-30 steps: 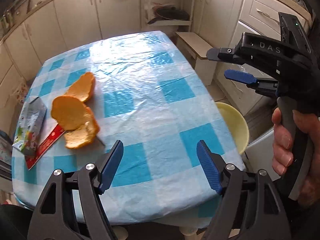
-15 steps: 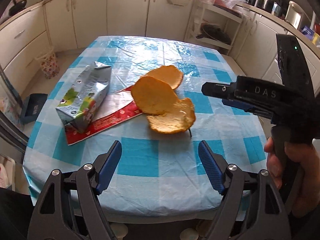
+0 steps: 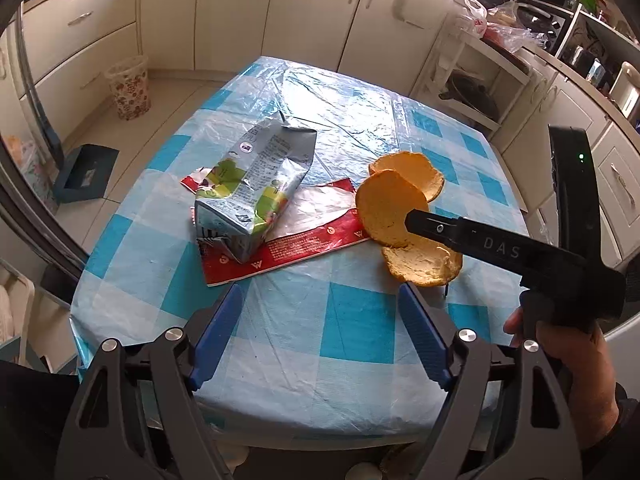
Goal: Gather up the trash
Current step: 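Grasp an orange peel with the right tool while the left tool grasps the milk carton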
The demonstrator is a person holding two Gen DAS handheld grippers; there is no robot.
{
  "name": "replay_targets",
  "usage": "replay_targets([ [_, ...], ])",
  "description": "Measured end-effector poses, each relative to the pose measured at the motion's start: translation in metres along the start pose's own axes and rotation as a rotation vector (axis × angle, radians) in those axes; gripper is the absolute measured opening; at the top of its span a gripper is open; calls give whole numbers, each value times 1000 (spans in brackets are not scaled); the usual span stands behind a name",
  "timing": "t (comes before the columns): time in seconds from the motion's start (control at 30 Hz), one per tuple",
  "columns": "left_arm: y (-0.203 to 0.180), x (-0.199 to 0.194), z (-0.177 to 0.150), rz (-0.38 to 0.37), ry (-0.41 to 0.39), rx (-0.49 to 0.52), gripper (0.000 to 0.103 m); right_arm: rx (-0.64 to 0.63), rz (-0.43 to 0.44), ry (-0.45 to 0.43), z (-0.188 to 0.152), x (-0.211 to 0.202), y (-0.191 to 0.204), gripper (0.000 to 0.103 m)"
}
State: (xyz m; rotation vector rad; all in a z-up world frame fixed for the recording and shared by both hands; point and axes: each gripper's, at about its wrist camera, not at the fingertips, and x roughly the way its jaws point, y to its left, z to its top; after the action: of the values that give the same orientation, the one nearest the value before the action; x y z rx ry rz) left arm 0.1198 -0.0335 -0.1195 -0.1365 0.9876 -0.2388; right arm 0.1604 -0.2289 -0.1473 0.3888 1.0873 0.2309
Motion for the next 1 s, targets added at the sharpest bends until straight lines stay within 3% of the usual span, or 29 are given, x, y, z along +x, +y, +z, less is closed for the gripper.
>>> replay_targets([
  [0.13,2,1,-1,3,5,-12,77,-34,-21,-1,-1,2,4,60],
  [0.23,1,1,-1,14,1,-8,77,-64,-39,9,-2,6,6,45],
  [0.33,2,1,0,29,-3,-13,77,-95,-54,21,-4,6,8,12],
  [0.6,20,0,12,68,-29,-74,78,-123,-65,4,-10,-16,3,9],
  [0.7,28,8,22,82,-8,-95,79,-113,-73,8,-12,-26,-8,9],
  [0.83,27,26,38,139,38,-49,79,-86,-67,16,-15,-32,-21,9],
  [0.87,26,30,42,153,45,-34,79,-79,-62,21,-16,-32,-24,10],
  [0.93,25,38,49,177,63,-9,79,-68,-53,22,-19,-33,-27,26],
  [1.0,26,46,55,189,79,4,79,-67,-42,23,-21,-33,-26,29],
])
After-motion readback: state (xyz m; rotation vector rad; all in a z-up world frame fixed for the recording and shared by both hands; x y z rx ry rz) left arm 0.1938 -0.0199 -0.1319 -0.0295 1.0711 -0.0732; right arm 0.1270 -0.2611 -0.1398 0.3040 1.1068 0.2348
